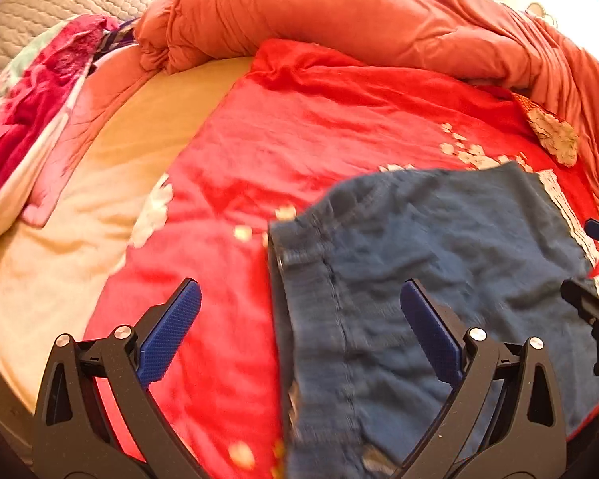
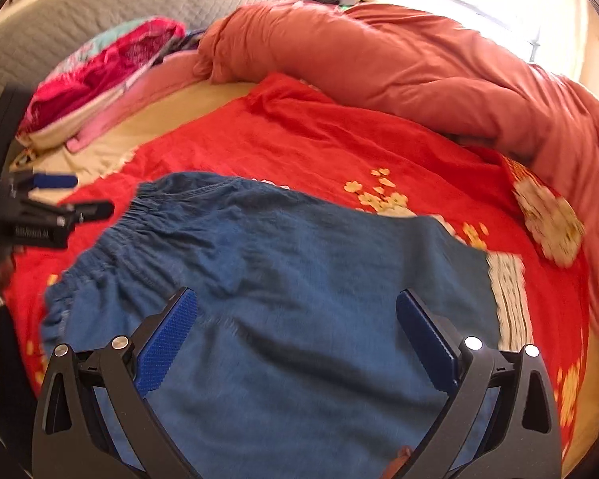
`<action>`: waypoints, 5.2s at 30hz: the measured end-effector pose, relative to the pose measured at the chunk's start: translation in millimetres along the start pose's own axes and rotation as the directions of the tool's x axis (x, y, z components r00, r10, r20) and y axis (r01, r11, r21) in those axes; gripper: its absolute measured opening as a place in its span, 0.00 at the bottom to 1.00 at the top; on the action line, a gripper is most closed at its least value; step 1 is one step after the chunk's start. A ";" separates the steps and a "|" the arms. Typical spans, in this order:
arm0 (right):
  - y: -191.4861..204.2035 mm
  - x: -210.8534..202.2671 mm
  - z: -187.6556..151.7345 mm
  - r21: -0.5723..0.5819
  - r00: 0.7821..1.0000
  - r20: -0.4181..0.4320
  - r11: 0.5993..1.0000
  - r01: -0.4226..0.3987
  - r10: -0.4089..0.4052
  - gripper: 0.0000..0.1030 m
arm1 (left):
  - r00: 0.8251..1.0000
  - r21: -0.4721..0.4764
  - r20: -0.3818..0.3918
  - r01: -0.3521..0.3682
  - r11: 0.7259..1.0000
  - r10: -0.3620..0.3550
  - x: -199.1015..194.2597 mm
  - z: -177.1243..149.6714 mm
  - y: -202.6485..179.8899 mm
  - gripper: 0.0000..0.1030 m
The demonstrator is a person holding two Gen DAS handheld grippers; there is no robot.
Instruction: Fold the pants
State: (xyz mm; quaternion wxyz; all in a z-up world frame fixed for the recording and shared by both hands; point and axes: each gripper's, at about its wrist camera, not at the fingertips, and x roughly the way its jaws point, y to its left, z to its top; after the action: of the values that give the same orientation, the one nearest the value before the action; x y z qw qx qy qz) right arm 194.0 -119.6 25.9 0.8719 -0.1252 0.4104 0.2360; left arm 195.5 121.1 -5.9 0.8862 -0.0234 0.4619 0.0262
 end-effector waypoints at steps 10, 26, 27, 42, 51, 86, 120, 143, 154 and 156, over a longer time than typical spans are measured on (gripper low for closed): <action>-20.2 63.4 35.1 -0.059 0.997 -0.069 0.998 -0.021 0.016 0.96 | 0.998 0.057 -0.058 0.024 0.998 -0.021 67.5 34.3 8.6 0.91; -7.3 165.5 84.4 -0.309 0.983 -0.176 0.945 -0.109 0.056 0.96 | 0.987 0.165 -0.058 0.160 0.973 -0.152 88.8 30.1 -2.9 0.38; -7.1 168.9 86.1 -0.314 0.981 -0.184 0.941 -0.123 0.067 0.96 | 0.983 0.148 -0.058 0.180 0.972 -0.173 87.3 30.8 -0.5 0.37; 9.8 170.5 80.8 -0.345 0.943 -0.205 0.882 -0.321 0.263 0.06 | 0.976 0.152 -0.040 0.217 0.964 -0.214 74.1 24.0 1.9 0.29; 4.0 87.2 77.8 -0.278 0.955 -0.006 0.917 -0.285 0.295 0.04 | 0.970 0.152 0.047 0.228 0.962 -0.237 42.2 17.0 8.5 0.29; 124.9 -57.4 -114.3 -0.236 0.927 -0.040 0.898 -0.371 0.372 0.07 | 0.964 0.271 0.085 0.222 0.937 -0.253 -78.3 -128.5 12.6 0.35; -18.7 -110.0 -184.4 0.229 0.995 0.060 0.969 -0.092 0.080 0.51 | 0.967 0.332 -0.065 0.253 0.909 -0.246 -33.3 -160.5 -100.7 0.62; -66.3 -115.3 -135.9 0.305 0.993 0.101 0.952 0.024 -0.057 0.87 | 0.863 0.274 -0.052 0.496 0.824 -0.502 -80.4 -127.9 -153.4 0.87; -98.5 -25.6 -53.9 0.274 0.998 -0.039 0.961 0.048 -0.038 0.87 | 0.856 0.261 -0.139 0.517 0.815 -0.498 -33.7 -112.4 -195.1 0.70; -97.9 -6.9 -46.6 0.252 0.996 -0.074 0.965 0.067 -0.050 0.86 | 0.860 0.253 -0.153 0.510 0.822 -0.486 -23.4 -114.2 -197.4 0.70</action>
State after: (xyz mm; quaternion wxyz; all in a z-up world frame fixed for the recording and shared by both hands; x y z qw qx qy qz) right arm 209.9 -224.8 4.2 0.8731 -0.0326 0.4623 0.1512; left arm 102.2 -83.8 -48.6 0.8365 -0.0163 0.4743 -0.2739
